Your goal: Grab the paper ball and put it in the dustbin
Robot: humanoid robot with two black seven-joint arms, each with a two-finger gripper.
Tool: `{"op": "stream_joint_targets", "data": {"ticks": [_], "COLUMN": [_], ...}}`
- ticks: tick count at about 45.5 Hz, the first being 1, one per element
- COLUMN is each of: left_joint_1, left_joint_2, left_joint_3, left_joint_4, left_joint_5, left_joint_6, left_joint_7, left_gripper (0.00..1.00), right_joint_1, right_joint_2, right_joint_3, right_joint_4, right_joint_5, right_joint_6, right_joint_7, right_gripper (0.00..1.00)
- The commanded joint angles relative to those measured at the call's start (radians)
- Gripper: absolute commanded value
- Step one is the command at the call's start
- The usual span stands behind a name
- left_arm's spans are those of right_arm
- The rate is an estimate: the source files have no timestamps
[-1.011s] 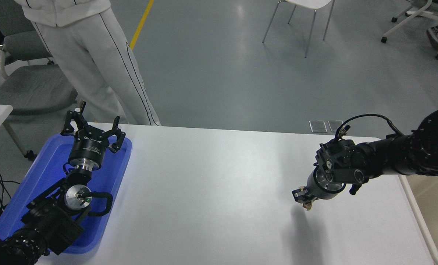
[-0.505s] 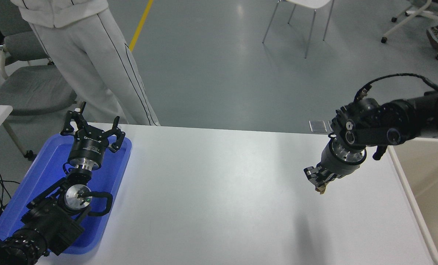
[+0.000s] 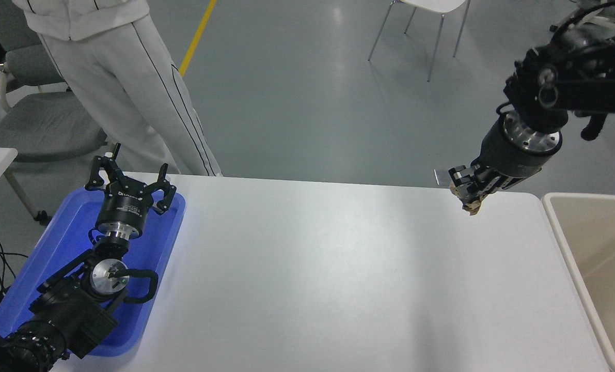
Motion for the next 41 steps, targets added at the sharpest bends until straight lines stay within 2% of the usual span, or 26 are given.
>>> {"op": "stream_joint_targets", "data": {"ticks": [1,24,41], "left_joint_1": [0.0,0.0,0.001], "left_joint_2": [0.0,-0.001,0.0], "left_joint_3": [0.0,0.0,0.0], "left_joint_4": [-0.001,0.0,0.0], "left_joint_5": [0.0,0.0,0.0], "left_joint_6": [0.0,0.0,0.002], "left_joint_7": [0.0,0.0,0.0], "left_gripper": [1.0,1.0,1.0], "right_joint_1": [0.113,0.117,0.154], "right_joint_2": [-0.042,-0.099,-0.24], "right_joint_3": [-0.003,-0.058,-0.324], "right_joint_4": [0.005,0.001,-0.002], "right_joint_5": [0.001,0.003,0.001], "right_joint_6": [0.009,0.009,0.009], "right_joint_7": [0.0,-0.002,-0.002], "right_gripper": [0.0,0.0,0.0]}}
